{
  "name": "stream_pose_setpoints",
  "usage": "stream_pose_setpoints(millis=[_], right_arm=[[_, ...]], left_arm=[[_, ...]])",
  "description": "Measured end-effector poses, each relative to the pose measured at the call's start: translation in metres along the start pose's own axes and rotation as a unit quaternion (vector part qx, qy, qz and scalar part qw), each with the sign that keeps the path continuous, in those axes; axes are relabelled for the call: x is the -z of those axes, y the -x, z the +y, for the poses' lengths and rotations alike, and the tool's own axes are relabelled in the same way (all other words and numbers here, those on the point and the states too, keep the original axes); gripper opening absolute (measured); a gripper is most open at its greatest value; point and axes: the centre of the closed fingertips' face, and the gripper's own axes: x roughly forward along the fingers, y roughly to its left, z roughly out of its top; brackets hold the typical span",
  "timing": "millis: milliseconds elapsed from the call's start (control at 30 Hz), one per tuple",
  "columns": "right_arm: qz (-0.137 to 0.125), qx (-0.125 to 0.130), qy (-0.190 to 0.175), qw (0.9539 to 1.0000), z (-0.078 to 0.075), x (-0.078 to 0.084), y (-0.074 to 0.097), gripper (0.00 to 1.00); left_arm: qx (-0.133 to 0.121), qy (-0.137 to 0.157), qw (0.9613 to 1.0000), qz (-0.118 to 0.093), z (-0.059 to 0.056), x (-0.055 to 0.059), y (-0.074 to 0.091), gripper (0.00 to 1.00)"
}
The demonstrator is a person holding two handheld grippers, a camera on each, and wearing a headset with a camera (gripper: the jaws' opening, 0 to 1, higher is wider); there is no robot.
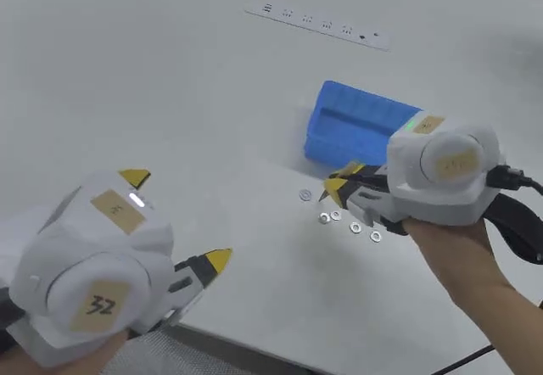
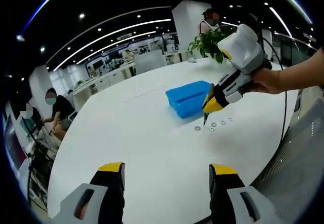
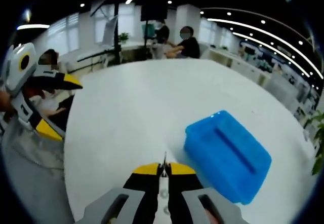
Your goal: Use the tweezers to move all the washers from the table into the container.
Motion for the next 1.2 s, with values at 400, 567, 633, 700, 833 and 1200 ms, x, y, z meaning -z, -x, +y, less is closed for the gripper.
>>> stream_pose_setpoints(millis=[400, 567, 633, 700, 833, 1200], right_arm=[[-0.006, -0.015, -0.040, 0.9991, 0.004, -0.011, -0.009, 0.02], [-0.006, -0.019, -0.049, 0.9986, 0.007, -0.011, -0.011, 0.03], [-0.006, -0.017, -0.050, 0.9986, 0.008, -0.012, -0.011, 0.03], [-0.003, -0.011, -0.040, 0.9991, 0.007, -0.012, -0.011, 0.03], [-0.003, -0.010, -0.033, 0.9994, 0.008, -0.014, -0.011, 0.03], [0.003, 0.002, -0.021, 0.9998, 0.006, -0.012, -0.013, 0.03]], left_arm=[[0.000, -0.001, 1.0000, 0.005, -0.001, 0.002, -0.001, 0.71], [0.000, -0.002, 1.0000, 0.006, -0.001, 0.003, -0.001, 0.71], [0.000, -0.002, 1.0000, 0.007, 0.000, 0.003, -0.002, 0.71], [0.000, -0.004, 1.0000, 0.008, -0.001, 0.003, -0.002, 0.71], [0.001, -0.005, 1.0000, 0.007, 0.000, 0.004, -0.002, 0.71], [0.003, -0.006, 1.0000, 0.007, 0.000, 0.005, -0.002, 0.71]])
